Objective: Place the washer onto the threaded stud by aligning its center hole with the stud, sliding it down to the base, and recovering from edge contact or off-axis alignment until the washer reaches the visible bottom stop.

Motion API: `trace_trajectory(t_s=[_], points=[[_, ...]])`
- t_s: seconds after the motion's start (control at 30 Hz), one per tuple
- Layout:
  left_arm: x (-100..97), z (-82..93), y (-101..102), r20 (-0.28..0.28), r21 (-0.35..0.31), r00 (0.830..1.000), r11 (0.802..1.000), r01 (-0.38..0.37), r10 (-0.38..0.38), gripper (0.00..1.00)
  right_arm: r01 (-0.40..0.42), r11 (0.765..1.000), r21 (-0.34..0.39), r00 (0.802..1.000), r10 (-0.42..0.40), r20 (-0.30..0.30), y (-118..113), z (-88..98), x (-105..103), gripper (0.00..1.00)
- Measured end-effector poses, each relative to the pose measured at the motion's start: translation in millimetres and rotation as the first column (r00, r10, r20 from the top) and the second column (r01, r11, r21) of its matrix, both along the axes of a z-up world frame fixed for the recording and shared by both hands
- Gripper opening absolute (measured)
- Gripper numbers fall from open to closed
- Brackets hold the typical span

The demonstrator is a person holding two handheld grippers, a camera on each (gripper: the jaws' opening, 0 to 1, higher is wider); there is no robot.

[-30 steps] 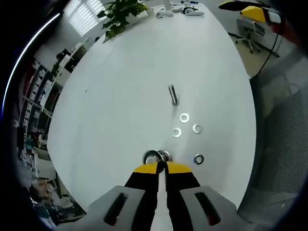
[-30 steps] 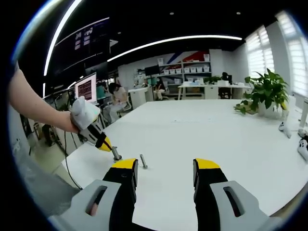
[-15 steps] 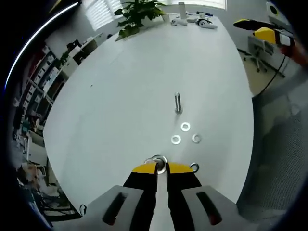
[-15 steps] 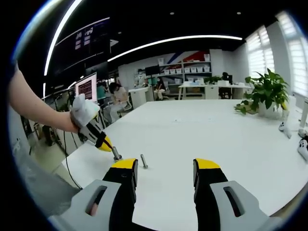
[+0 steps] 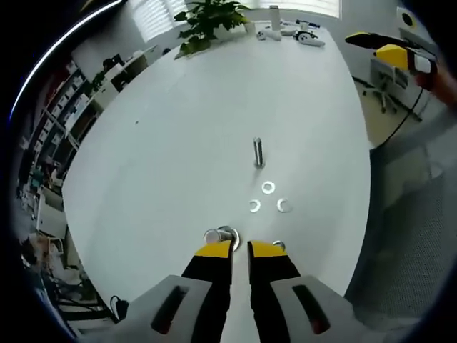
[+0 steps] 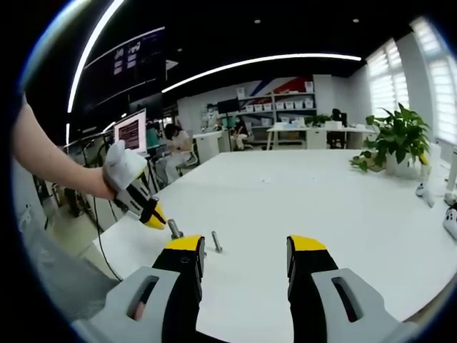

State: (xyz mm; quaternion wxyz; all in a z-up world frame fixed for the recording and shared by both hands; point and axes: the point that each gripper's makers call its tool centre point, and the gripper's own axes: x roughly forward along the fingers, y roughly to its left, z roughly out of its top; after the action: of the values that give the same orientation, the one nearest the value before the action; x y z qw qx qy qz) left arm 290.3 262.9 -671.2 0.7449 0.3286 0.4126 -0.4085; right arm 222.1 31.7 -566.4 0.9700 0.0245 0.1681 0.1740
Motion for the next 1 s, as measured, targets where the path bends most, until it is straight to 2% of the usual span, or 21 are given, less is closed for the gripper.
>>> trace_trajectory(t_s=[0.4, 0.6, 0.8, 0.9, 1.0], points=[[-28.0, -10.2, -9.7, -0.050, -0.015, 0.998, 1.000, -0.027, 0.026, 0.06, -0.020, 1.000, 0.017, 1.000, 0.020, 0.020, 6.1, 5.9, -0.6, 0.49], [-34.8, -33.6, -6.3, -0.096, -0.057, 0.994, 0.996, -0.063, 0.057, 0.06, -0.016, 1.000, 0.009, 1.000, 0.016, 0.019, 4.6, 4.5, 0.7, 0.51], [-43.2, -62.9, -12.2, -0.131, -0.039, 0.991, 0.999, -0.011, 0.006, 0.06, 0.000, 1.000, -0.028, 1.000, 0.000, 0.000, -1.6, -2.9, 0.2, 0.52], [-40.3, -70.5, -15.6, -0.139, -0.047, 0.990, 0.999, 0.007, -0.013, 0.06, 0.001, 0.999, -0.053, 1.000, -0.002, -0.029, -2.6, -12.1, 0.2, 0.53], [-35.5, -71.7, -16.6, -0.134, -0.046, 0.990, 0.998, 0.036, -0.042, 0.03, 0.002, 0.997, -0.075, 1.000, -0.003, -0.014, -1.2, -8.7, 0.0, 0.53]])
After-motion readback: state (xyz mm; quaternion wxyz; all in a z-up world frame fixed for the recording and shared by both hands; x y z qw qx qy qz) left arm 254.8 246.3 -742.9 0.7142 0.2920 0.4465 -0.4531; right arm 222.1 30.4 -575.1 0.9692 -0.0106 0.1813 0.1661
